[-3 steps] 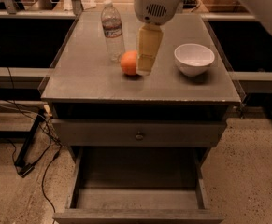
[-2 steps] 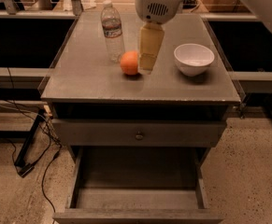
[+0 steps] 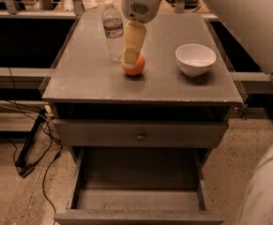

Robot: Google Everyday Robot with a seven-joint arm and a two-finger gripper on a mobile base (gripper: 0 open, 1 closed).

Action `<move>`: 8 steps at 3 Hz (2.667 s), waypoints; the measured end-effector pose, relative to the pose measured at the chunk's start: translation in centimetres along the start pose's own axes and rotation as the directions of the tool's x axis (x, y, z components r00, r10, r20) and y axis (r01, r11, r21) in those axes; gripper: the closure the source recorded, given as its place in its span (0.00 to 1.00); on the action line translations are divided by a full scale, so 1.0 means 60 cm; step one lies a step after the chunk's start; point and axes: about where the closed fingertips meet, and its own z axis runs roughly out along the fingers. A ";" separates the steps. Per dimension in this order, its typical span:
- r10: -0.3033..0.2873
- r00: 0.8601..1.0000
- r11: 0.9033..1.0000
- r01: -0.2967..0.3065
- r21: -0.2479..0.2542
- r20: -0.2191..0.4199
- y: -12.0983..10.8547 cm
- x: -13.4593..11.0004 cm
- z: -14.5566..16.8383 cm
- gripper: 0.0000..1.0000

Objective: Place orange into middle drawer

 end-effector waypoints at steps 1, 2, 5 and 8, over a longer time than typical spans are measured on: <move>0.000 1.000 1.000 0.000 0.005 0.005 -0.002 -0.002 0.000 0.00; 0.012 0.999 1.000 -0.011 -0.017 0.049 -0.010 -0.016 0.019 0.00; 0.054 0.997 0.997 -0.052 -0.055 0.046 -0.042 -0.035 0.068 0.00; 0.136 0.990 0.987 -0.132 -0.090 0.041 -0.080 -0.006 0.129 0.00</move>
Offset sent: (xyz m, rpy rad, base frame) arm 0.0176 0.0198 -0.0161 0.1073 0.0507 0.0156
